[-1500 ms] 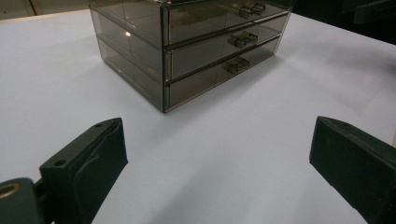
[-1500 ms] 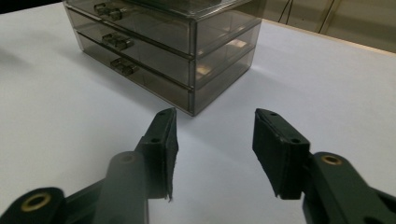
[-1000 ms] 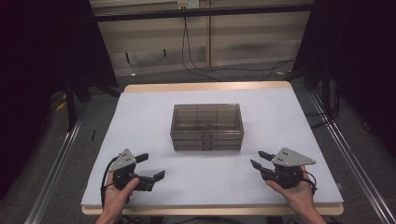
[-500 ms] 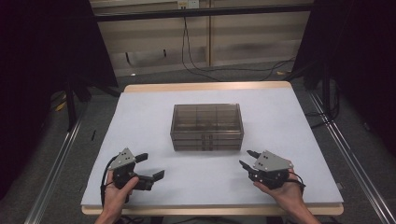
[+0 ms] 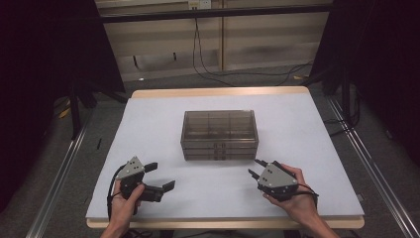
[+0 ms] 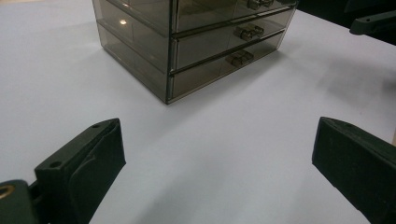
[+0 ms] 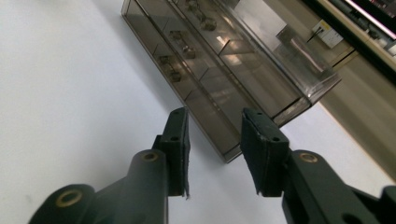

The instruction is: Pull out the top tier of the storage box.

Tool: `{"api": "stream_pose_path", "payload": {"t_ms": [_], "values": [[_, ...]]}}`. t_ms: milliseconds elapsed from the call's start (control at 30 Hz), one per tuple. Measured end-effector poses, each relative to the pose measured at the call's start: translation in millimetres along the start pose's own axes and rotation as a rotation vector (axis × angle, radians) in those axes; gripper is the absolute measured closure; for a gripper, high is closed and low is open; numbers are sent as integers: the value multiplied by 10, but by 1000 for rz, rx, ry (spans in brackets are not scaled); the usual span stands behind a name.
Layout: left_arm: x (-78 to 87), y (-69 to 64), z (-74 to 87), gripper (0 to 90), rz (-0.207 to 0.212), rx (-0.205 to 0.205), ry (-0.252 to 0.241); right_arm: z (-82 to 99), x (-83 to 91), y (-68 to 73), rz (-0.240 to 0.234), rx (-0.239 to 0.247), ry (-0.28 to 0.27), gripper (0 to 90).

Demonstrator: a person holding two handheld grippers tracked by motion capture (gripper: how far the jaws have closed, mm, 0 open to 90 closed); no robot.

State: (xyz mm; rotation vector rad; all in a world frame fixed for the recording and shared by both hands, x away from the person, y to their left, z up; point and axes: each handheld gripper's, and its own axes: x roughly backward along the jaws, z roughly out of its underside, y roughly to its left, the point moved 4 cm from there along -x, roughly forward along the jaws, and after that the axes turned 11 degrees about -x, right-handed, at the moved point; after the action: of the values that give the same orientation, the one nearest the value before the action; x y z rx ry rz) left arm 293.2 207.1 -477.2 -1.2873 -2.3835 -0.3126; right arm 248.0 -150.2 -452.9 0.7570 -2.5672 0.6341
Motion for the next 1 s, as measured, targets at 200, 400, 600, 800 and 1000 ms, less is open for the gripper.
{"api": "stream_pose_path", "payload": {"t_ms": [200, 400, 600, 800, 1000], "values": [[-10, 6, 6, 24, -2, 3, 8, -134, -30, 62, 28, 83, -20, 678], [-3, 10, 4, 24, 1, 4, 2, -199, -73, 138, 24, 128, -19, 652], [-4, 18, 5, 24, 5, 7, 4, -267, -105, 180, 68, 213, -15, 681], [-3, 20, 4, 24, 5, 1, 7, -305, -157, 238, 119, 298, -9, 710], [-5, 17, 3, 24, 1, 3, 4, -324, -229, 303, 159, 361, -2, 729]]}}
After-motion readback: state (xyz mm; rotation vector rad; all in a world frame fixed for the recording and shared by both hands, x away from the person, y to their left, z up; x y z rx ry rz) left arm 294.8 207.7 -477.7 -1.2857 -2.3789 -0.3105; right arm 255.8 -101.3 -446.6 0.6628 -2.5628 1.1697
